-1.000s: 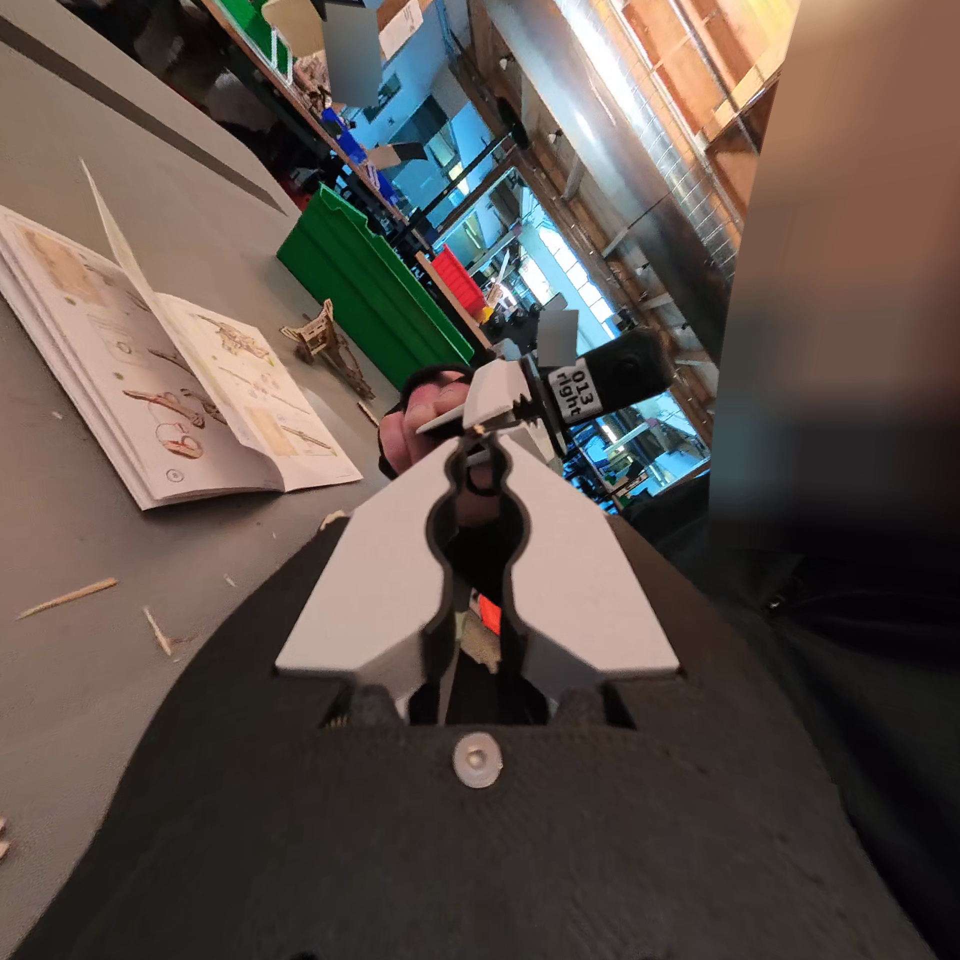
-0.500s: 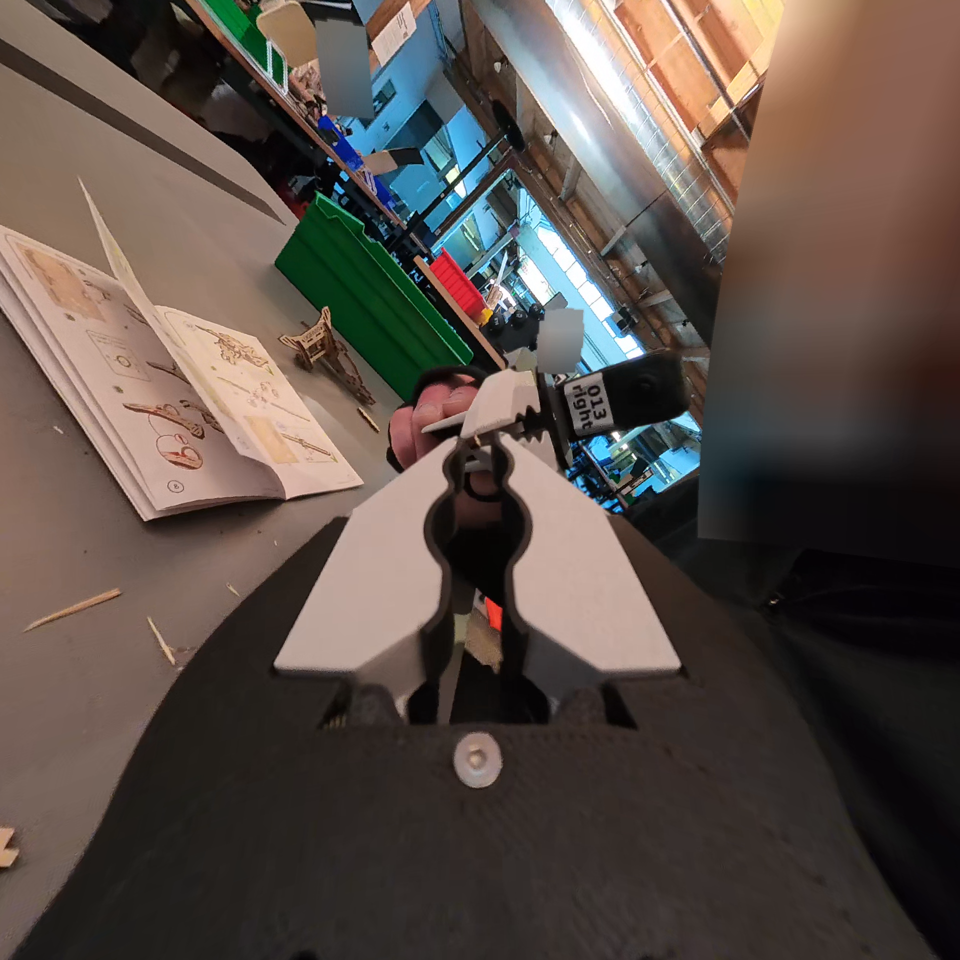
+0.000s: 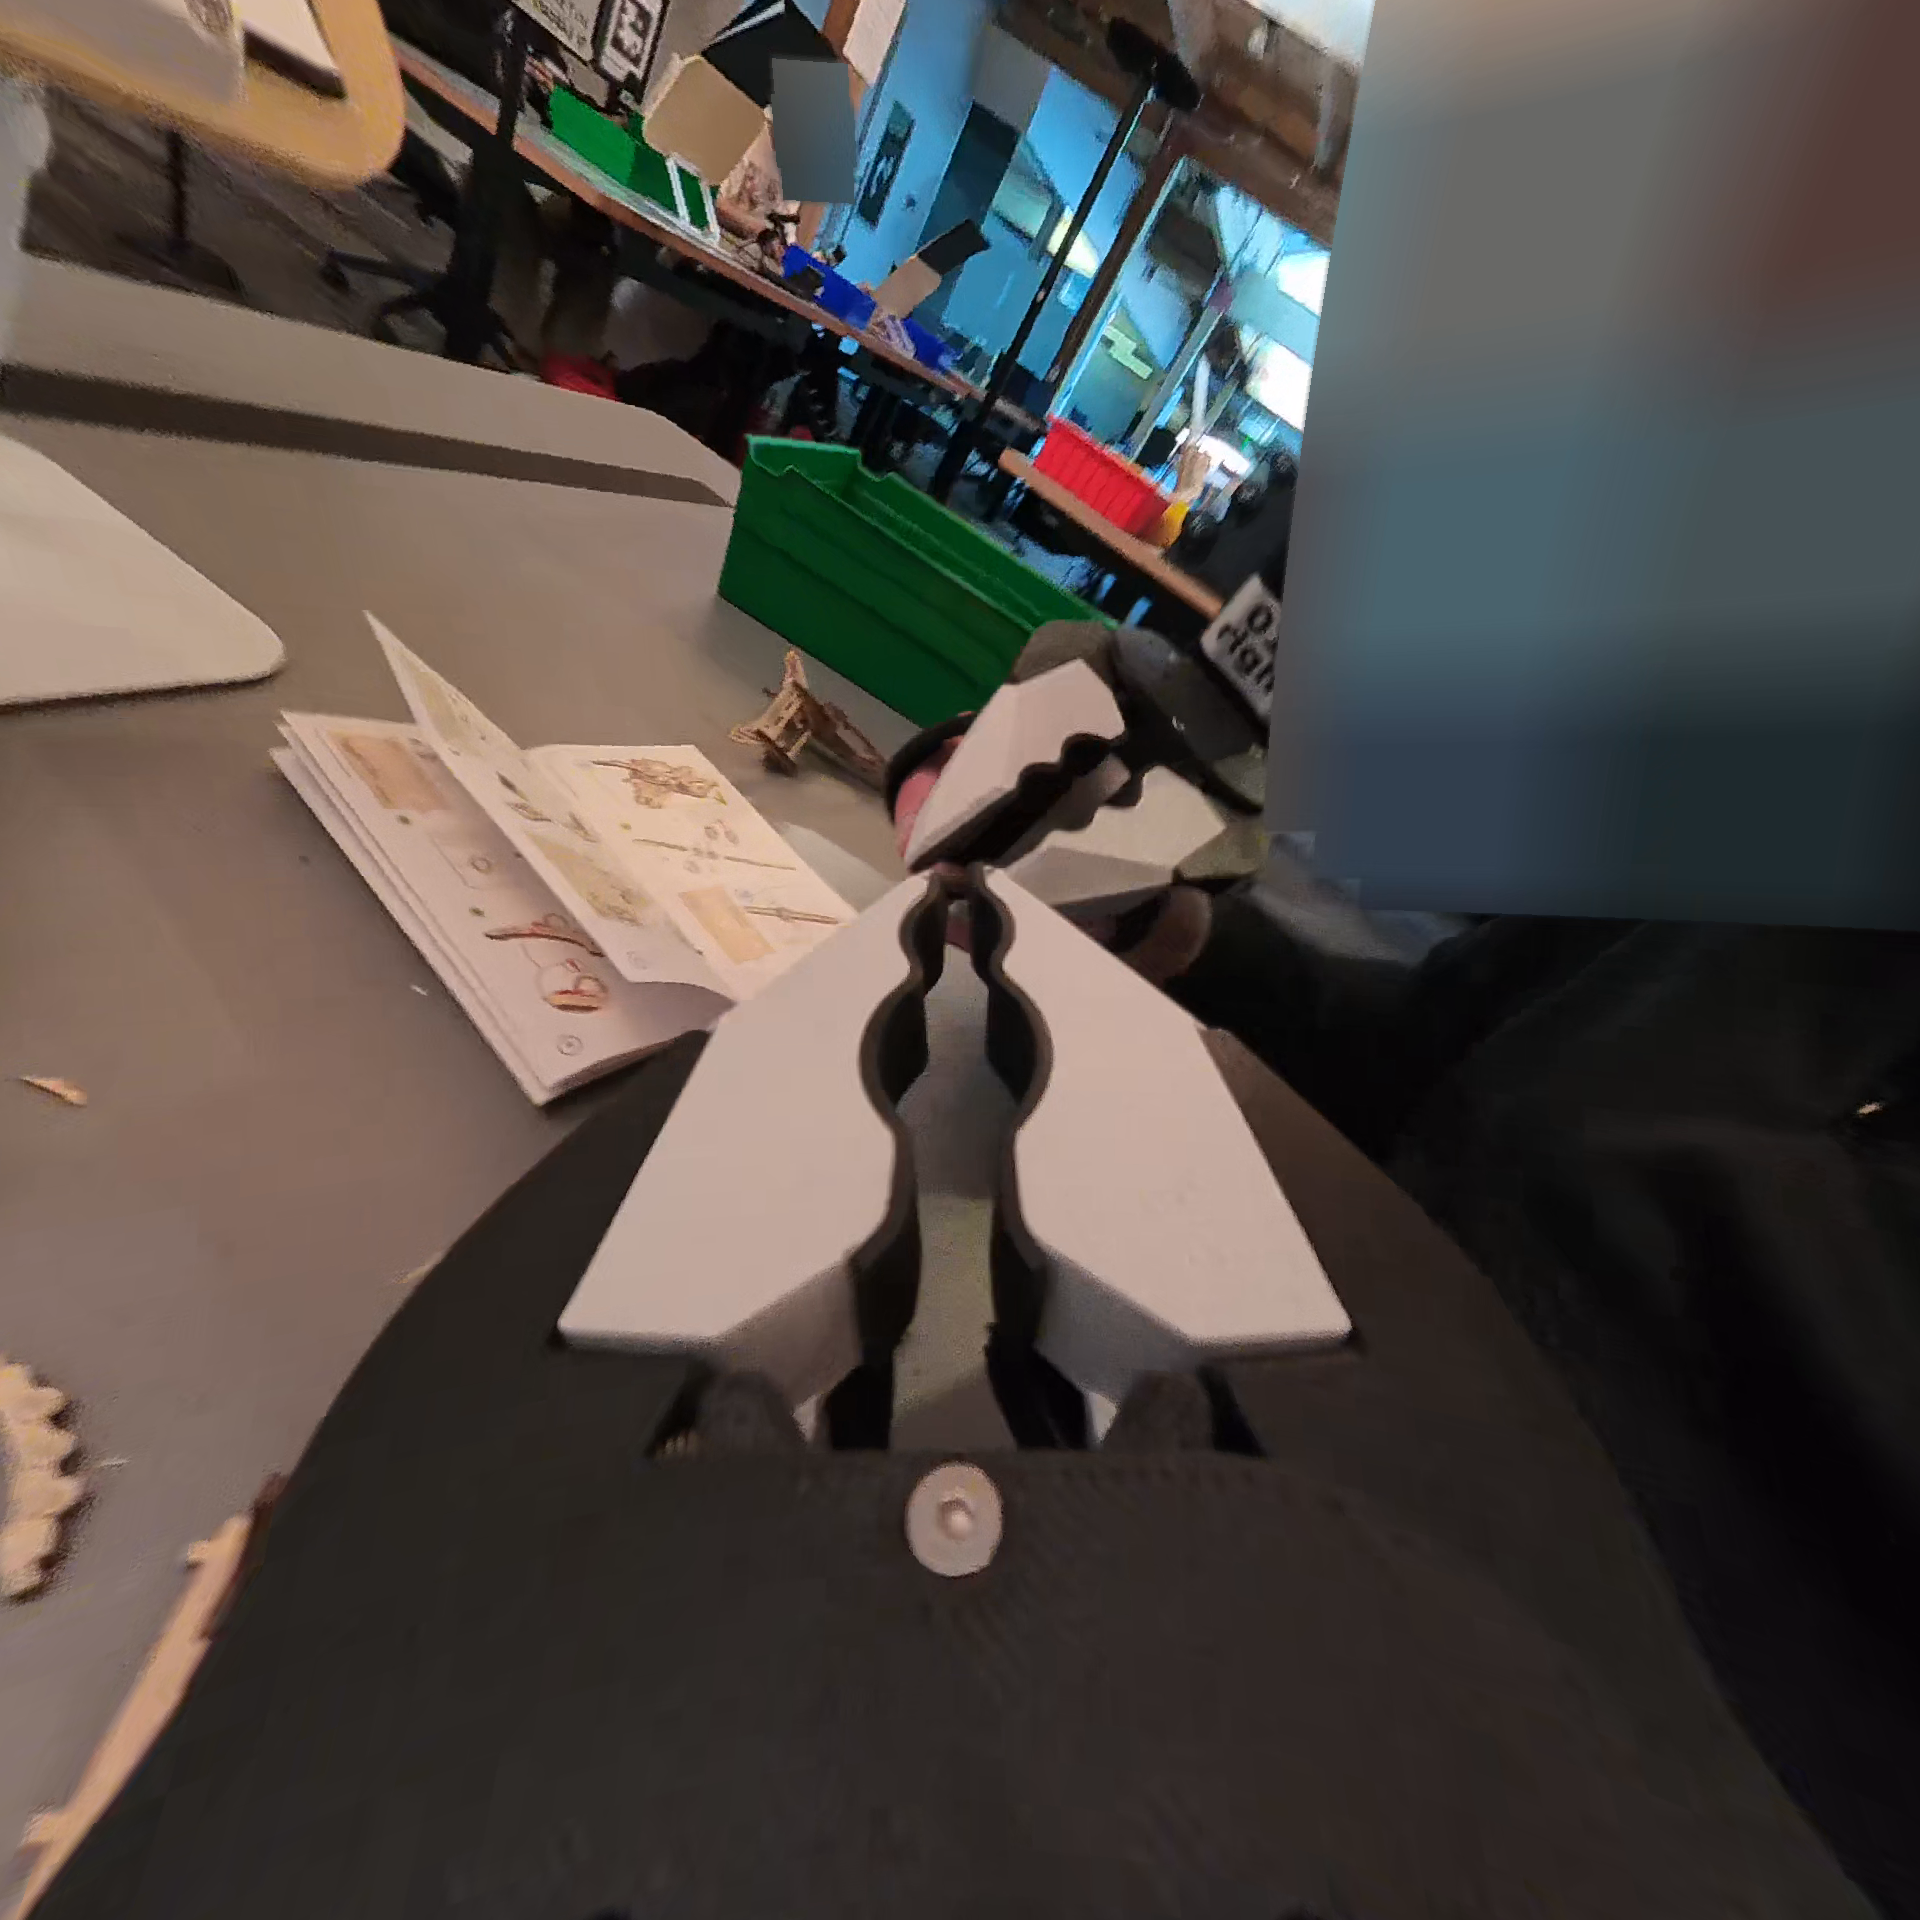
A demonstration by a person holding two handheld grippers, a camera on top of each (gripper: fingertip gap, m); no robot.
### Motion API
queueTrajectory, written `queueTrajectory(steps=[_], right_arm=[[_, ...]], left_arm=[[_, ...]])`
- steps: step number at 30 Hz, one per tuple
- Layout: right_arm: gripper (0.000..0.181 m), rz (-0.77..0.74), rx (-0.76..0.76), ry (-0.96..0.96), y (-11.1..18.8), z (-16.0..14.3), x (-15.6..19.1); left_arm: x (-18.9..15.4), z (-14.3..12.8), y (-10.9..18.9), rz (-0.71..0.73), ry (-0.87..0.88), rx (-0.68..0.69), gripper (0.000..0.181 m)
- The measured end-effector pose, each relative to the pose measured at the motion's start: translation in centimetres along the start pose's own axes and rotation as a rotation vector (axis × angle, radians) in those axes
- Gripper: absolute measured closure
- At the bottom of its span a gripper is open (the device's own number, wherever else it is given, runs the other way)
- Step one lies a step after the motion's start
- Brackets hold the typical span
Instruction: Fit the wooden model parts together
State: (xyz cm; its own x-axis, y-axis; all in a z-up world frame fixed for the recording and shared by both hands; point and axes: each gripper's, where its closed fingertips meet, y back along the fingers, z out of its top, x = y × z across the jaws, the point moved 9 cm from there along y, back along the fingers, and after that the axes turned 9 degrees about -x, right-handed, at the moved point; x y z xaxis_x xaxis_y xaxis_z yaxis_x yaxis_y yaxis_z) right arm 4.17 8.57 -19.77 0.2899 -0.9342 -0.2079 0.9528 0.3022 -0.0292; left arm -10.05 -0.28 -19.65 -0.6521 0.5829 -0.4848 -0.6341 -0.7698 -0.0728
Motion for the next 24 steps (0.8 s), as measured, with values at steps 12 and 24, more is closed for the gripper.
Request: queueTrajectory(steps=[12,24], right_arm=[[0.178,0.188,-0.019,-0.192,-0.2,0.3,-0.5],[0.172,0.302,0.020,-0.169,-0.9,0.7,-0.3]], left_arm=[[-2.0,0.4,0.0,0.046,-0.405,0.154,0.180],[-2.9,0.8,0.8,-0.021,-0.498,0.164,0.180]])
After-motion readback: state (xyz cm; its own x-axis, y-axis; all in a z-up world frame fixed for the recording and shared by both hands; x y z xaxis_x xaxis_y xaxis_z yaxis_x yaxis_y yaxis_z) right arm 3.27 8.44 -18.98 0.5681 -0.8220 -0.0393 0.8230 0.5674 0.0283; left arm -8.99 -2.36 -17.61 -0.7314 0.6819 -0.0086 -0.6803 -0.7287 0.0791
